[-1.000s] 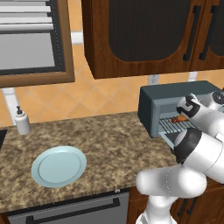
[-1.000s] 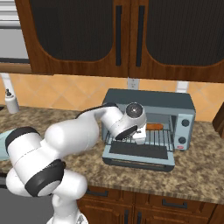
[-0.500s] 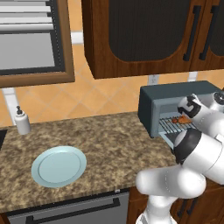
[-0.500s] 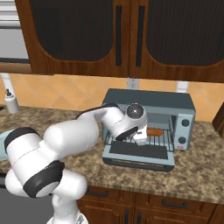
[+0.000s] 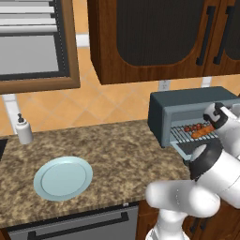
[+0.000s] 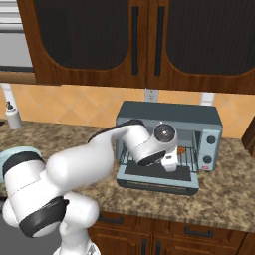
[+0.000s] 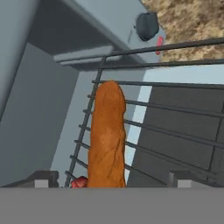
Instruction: Pick up the kebab skewer and baguette bread, and place them inside the toaster oven. Close the toaster oven door and start by setting the timer.
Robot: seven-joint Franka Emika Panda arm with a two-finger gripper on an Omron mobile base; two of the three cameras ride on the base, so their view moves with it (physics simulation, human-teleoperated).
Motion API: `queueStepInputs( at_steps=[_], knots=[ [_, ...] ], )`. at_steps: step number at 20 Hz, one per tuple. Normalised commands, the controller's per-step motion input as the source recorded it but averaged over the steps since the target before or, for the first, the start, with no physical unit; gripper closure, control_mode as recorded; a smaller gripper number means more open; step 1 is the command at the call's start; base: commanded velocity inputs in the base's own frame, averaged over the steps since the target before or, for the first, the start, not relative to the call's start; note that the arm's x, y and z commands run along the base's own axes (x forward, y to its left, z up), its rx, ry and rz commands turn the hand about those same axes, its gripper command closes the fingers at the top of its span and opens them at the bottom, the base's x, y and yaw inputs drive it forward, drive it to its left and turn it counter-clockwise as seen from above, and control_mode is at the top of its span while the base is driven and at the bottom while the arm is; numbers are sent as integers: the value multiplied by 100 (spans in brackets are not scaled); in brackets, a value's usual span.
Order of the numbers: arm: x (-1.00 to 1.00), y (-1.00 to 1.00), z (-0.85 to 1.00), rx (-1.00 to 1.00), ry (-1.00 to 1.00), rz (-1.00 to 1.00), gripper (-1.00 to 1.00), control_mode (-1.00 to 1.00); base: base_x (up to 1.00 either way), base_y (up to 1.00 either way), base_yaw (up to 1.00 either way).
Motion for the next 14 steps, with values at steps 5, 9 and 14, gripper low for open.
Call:
queueStepInputs(
  at_steps=[5, 9, 14],
  knots=[
    [-42, 2, 0, -16, -5, 43, -100, -100, 0, 0, 0],
    [-48, 26, 0, -31, -7, 42, -100, -100, 0, 0, 0],
    [-21, 4, 7, -26, -5, 32, -100, -100, 0, 0, 0]
  ],
)
